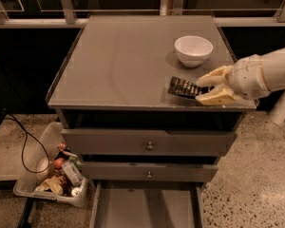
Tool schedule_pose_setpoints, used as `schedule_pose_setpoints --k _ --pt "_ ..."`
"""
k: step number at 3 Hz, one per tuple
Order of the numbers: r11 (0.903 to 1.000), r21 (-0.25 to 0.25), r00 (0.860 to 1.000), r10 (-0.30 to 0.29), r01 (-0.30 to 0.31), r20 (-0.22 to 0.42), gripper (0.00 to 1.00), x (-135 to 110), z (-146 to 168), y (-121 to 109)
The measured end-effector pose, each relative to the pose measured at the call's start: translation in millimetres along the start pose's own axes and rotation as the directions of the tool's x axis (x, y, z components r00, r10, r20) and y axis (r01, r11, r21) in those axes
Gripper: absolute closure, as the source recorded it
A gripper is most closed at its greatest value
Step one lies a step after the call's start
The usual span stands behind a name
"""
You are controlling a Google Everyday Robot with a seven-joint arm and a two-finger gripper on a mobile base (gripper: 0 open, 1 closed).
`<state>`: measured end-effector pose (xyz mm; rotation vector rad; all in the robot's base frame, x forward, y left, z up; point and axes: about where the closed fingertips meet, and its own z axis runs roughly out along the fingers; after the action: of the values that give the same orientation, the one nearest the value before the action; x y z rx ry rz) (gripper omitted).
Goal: Place rxbar chocolate into bottom drawer
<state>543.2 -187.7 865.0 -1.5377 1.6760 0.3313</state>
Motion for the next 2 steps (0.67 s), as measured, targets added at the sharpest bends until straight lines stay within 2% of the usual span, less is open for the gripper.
schedule_pose_setpoints --k 1,2 --pt "0.999 0.043 1.0 -0.008 0.009 -0.014 1.0 8 -32 32" --pt "0.9997 0.002 0.999 0.024 -0.024 -0.03 1.0 21 -12 66"
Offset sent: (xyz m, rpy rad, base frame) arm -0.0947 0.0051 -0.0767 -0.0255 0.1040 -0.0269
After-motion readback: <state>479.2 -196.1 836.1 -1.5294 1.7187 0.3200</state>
